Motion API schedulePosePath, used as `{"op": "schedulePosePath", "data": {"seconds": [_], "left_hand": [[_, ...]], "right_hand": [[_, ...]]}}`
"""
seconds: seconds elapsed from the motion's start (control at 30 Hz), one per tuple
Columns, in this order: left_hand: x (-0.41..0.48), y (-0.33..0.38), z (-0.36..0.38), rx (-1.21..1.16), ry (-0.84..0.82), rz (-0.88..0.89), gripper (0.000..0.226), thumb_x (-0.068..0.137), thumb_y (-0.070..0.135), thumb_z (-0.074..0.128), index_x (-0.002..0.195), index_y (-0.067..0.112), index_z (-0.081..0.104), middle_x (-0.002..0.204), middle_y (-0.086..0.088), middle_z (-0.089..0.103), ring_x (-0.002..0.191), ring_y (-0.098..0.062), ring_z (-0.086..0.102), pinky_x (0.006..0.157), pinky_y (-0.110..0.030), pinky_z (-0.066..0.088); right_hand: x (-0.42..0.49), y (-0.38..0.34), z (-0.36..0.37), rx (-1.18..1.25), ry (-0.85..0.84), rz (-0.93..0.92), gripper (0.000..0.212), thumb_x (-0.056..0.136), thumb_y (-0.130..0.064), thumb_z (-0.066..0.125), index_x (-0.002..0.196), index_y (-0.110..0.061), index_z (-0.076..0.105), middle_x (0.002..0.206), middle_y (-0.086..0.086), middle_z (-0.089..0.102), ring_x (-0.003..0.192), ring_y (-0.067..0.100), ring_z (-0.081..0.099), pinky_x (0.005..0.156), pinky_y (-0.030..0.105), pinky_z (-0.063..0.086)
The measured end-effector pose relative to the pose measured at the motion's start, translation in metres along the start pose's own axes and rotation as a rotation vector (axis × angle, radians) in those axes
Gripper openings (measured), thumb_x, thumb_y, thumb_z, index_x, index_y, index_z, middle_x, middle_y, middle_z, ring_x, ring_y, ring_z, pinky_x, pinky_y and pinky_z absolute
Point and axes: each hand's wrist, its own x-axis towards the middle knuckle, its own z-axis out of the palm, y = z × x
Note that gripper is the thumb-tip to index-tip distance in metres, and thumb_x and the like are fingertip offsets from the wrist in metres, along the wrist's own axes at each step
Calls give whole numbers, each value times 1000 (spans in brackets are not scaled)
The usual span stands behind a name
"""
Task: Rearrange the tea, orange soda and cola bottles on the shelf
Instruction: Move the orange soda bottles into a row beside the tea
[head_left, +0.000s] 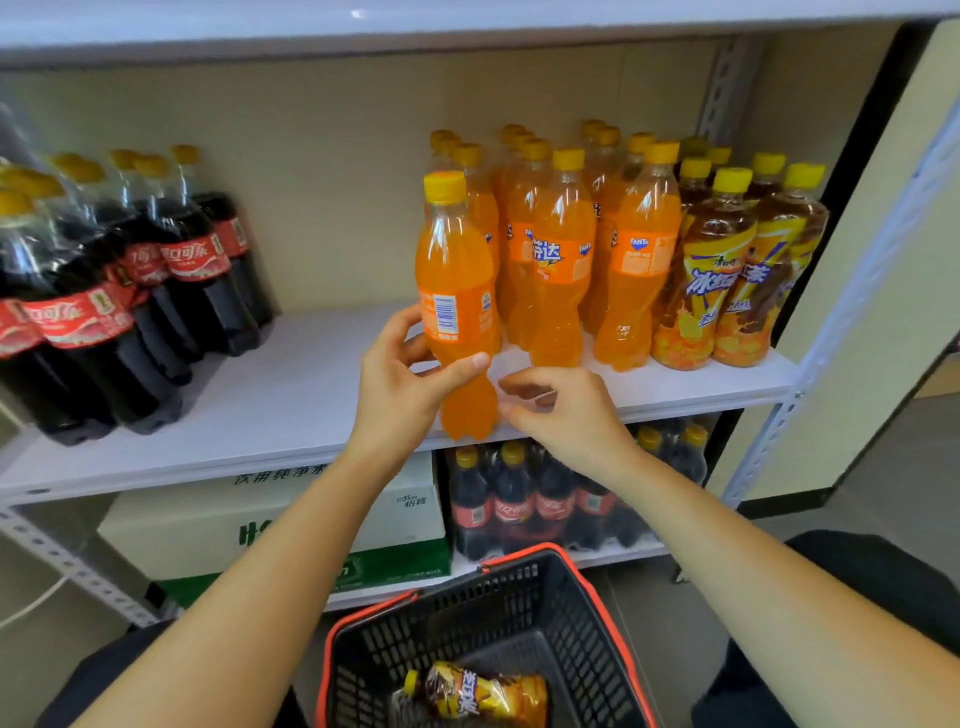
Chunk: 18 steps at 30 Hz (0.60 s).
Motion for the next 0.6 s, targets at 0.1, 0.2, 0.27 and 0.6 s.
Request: {"op": "schedulePosePath", "data": {"seconds": [0.1, 0.2, 0.27, 0.6], "left_hand": [[13, -6, 1, 38, 26, 17, 63, 78, 25, 87, 134, 16, 57, 118, 0, 74, 105, -12, 72, 90, -30, 60], [27, -15, 8, 45, 57, 18, 69, 78, 25, 88, 137, 16, 54, 120, 1, 73, 106, -11, 71, 92, -33, 60], [36, -22, 15, 55, 86, 8, 71, 80, 27, 87, 141, 17, 51, 125, 1, 71, 110, -12, 70, 96, -36, 58], [53, -59, 21, 52, -130, -78, 67, 95, 44, 69, 153, 39, 37, 138, 24, 59, 122, 5, 59, 105, -36, 53]], "right_hand": [[12, 16, -12, -82, 182, 22, 45, 84, -17, 82, 127, -19, 69, 117, -11, 60, 98, 13, 64, 82, 24, 56], [23, 29, -19, -106, 340, 54, 59, 83, -19, 84, 136, -18, 59, 120, -8, 51, 100, 15, 61, 80, 26, 57], [29, 36, -20, -103, 403, 65, 63, 82, -20, 84, 137, -17, 55, 123, -6, 53, 104, 13, 60, 87, 35, 59], [51, 53, -14, -10, 177, 75, 72, 90, -18, 77, 151, -24, 41, 144, 1, 57, 133, 24, 54, 108, 52, 49]]}}
